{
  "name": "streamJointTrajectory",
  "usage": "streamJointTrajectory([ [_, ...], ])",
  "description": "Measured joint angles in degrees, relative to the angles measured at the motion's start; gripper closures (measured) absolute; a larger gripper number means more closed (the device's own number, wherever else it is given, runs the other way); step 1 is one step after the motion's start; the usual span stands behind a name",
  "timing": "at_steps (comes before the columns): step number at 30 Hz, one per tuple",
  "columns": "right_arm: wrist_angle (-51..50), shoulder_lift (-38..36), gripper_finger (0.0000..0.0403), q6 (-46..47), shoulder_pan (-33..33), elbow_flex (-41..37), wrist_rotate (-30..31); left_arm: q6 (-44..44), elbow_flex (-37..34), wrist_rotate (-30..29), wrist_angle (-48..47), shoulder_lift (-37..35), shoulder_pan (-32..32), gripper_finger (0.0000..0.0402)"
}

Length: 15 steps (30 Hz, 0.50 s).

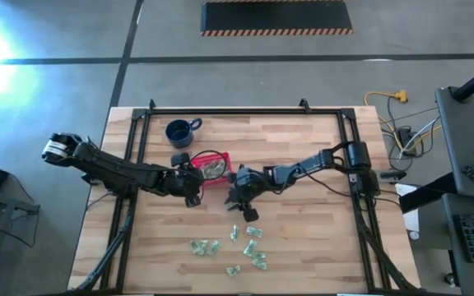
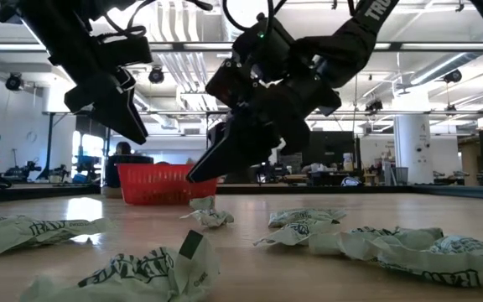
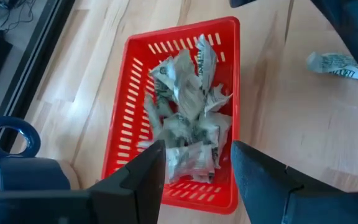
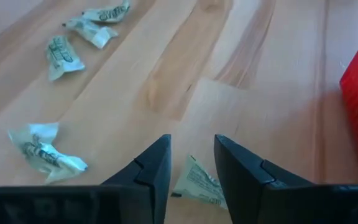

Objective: Pick and place items into bin
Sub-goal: Put the green stevia packet into the red bin

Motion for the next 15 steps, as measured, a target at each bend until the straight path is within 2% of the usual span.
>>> streamJointTrajectory([
  [9, -1.0, -1.2, 0.0298, 0.2, 0.2, -0.5, 0.4, 0.0, 0.0, 0.0, -0.2, 0.0, -0.1, 0.0235],
  [15, -5.1, -1.2, 0.0298, -0.2, 1.6, -0.6, 6.8, -0.2, 0.0, 0.0, -0.1, 0.0, -0.3, 0.0235],
])
